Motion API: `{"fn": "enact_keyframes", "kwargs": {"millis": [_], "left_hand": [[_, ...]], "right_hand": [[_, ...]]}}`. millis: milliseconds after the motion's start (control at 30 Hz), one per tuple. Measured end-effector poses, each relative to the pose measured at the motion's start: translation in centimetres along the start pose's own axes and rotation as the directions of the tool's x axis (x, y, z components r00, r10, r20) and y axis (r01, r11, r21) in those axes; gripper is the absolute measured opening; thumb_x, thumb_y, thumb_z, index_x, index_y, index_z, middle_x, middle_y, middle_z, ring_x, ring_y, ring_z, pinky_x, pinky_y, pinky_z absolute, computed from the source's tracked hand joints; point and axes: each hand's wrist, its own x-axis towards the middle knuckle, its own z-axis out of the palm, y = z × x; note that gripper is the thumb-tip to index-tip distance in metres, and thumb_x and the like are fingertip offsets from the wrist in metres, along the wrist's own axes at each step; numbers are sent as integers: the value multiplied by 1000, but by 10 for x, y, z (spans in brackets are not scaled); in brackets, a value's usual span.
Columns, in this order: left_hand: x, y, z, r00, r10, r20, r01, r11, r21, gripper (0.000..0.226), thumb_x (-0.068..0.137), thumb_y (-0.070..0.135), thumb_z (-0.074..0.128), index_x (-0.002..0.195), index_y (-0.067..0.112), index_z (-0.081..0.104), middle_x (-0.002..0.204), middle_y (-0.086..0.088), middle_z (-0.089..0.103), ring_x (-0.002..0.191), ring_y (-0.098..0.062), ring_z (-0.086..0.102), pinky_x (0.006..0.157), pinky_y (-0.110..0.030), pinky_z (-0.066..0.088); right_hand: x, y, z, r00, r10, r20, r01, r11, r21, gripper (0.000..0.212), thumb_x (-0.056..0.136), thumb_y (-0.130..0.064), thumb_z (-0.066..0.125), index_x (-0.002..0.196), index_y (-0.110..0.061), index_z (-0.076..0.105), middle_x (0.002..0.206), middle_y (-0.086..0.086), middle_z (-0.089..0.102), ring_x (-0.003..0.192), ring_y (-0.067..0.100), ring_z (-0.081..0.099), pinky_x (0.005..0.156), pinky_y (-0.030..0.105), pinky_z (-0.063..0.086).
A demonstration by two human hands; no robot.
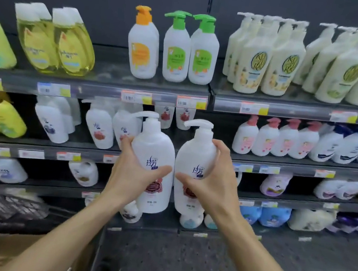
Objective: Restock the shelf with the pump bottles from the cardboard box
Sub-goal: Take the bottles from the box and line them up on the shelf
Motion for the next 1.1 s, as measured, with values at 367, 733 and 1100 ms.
{"fn": "enact_keyframes", "kwargs": {"millis": [367, 733, 1100], "left_hand": [[105, -68, 58, 994, -31, -104, 33, 999, 15, 84, 55, 35, 90, 113, 38, 30, 104, 18, 56, 91, 4, 55, 67, -20, 44], [140, -126, 116, 986, -68, -151, 53, 994, -101, 88, 32, 39, 90, 94, 65, 34, 94, 18, 64, 79, 10, 62, 66, -23, 50], [150, -125, 126, 986, -116, -117, 108, 991, -73, 98, -6, 65, 79, 77, 81, 30, 90, 52, 53, 81, 25, 56, 59, -17, 43]], "right_hand": [[131, 108, 86, 993, -36, 112, 20, 990, 139, 89, 54, -38, 88, 116, -58, 26, 119, -17, 49, 108, 5, 52, 88, 30, 50], [240, 204, 130, 997, -15, 78, -13, 939, 344, 95, 53, -25, 95, 126, -37, 36, 109, -17, 57, 97, 1, 61, 77, 28, 55], [325, 203, 168, 988, -151, 10, 147, 973, 180, 88, 60, -22, 91, 125, -38, 34, 115, -17, 45, 98, 2, 48, 64, -3, 39]]}}
